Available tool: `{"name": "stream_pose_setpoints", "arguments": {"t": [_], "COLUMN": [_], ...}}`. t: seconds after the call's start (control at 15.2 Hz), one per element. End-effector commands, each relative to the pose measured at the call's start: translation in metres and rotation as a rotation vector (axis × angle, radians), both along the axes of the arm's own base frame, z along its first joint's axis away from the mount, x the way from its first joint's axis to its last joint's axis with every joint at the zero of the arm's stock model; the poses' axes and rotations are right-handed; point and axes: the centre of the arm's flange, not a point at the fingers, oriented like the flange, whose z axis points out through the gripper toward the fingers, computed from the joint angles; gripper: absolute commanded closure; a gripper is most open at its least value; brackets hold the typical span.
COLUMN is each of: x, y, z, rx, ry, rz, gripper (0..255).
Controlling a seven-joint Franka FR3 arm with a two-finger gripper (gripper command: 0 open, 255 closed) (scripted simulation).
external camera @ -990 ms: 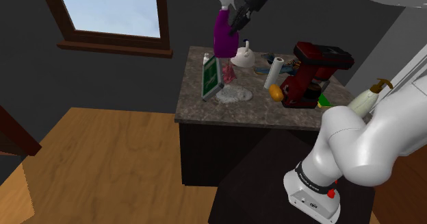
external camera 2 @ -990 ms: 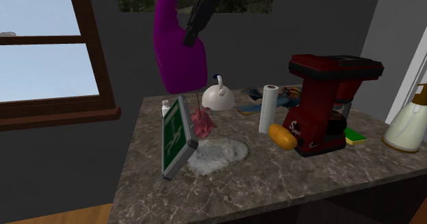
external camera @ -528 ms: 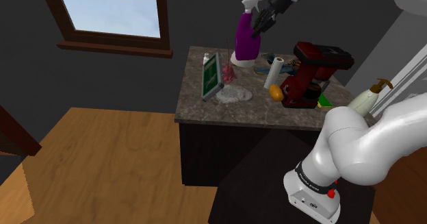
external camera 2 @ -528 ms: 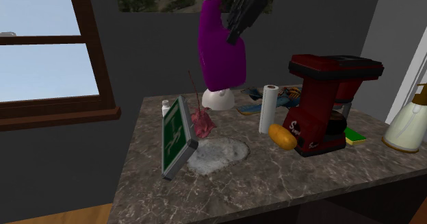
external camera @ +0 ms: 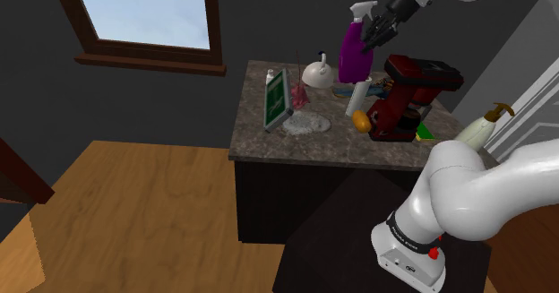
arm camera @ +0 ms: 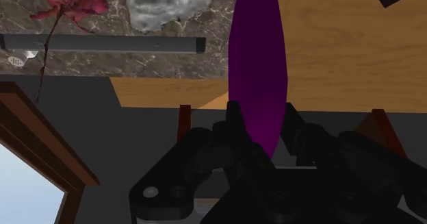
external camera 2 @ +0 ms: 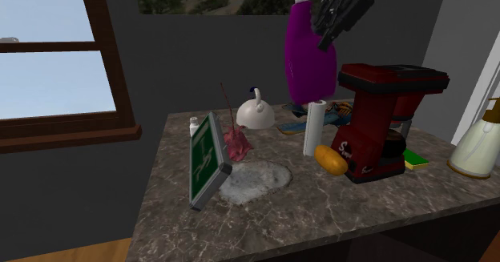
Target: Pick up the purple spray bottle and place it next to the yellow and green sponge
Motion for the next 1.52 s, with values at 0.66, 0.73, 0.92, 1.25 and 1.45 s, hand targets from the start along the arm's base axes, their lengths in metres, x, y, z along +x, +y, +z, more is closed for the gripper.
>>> {"name": "stream_pose_setpoints", "arguments": {"t": [0.66, 0.73, 0.92, 1.25, 1.45], "x": [-0.118, -0.127, -0.157, -0.206, -0.235], "y": [-0.109, -0.117, -0.144, -0.188, -0.215], "z": [-0.001, -0.001, 0.000, 0.000, 0.000], "rx": [0.000, 0.000, 0.000, 0.000, 0.000], "ry": [0.001, 0.001, 0.001, 0.001, 0.001], "rz": [0.001, 0.001, 0.001, 0.001, 0.001], "gripper": [255, 255, 255, 255, 255]}}
